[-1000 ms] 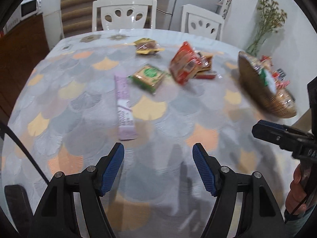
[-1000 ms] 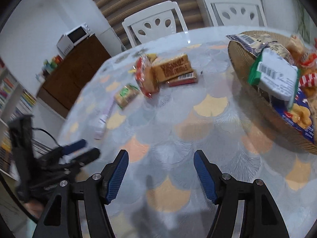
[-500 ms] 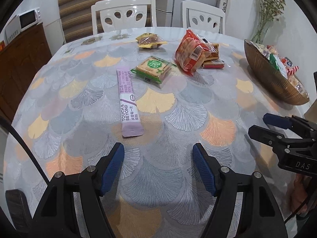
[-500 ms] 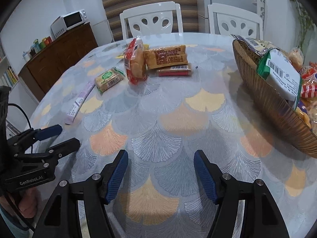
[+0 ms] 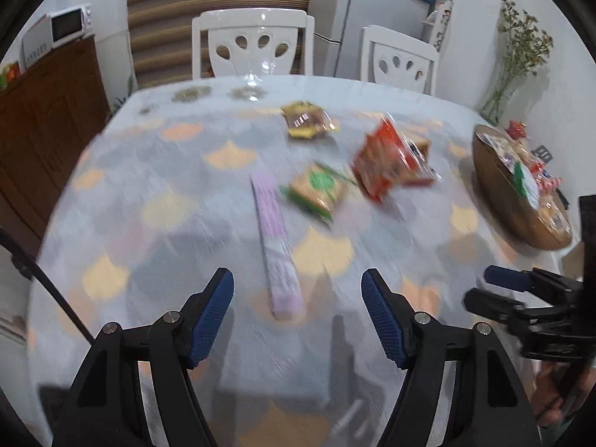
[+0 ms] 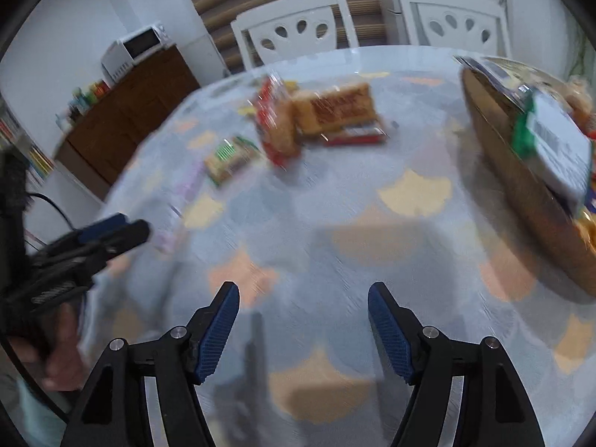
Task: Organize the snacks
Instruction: 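Move both open grippers back over the remaining snacks on the table, then grasp the purple stick pack with the left gripper while the right grasps the orange-red bread pack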
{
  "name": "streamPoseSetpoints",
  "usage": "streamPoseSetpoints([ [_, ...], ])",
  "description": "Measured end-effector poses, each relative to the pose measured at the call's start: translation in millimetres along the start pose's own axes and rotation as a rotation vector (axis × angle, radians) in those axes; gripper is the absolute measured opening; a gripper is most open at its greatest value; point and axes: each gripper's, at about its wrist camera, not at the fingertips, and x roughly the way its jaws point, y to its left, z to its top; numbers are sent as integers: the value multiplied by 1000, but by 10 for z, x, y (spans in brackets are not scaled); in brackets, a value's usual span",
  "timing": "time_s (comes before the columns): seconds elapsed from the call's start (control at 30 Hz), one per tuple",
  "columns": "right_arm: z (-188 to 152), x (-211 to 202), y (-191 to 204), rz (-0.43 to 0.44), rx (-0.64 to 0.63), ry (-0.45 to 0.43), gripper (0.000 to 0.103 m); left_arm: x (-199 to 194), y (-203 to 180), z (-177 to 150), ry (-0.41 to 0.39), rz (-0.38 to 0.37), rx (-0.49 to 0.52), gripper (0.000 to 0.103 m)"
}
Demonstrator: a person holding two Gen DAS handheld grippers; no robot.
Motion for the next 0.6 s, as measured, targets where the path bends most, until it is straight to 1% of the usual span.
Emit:
streamPoseSetpoints([
  [0.03, 113, -22, 29, 23, 11, -12, 70, 51, 7, 79, 4, 22, 11, 69],
  [0.1, 300, -44, 89, 42, 20, -39, 70, 147, 37, 162, 7, 32, 12, 69],
  [0.2, 598, 1, 157, 14, 22, -76, 70, 382, 109, 238, 32, 12, -17, 68],
  [0.23, 688, 36, 171, 5, 25, -87, 70, 434, 121, 243, 37, 12, -20, 66],
  [0.27, 775, 82, 178, -2, 30, -93, 70, 504, 133, 249, 45, 23, -21, 65],
  [0.37, 985, 258, 182, -9, 59, -90, 70, 625, 150, 256, 57, 60, -13, 65],
  [0.47, 1127, 431, 179, -36, 71, -73, 68, 686, 188, 263, 61, 50, -22, 65],
  [0.57, 1183, 648, 182, -67, 85, -33, 59, 702, 192, 253, 47, 51, -19, 65],
  [0.6, 1183, 685, 177, -66, 89, -24, 52, 709, 182, 252, 46, 56, -14, 64],
])
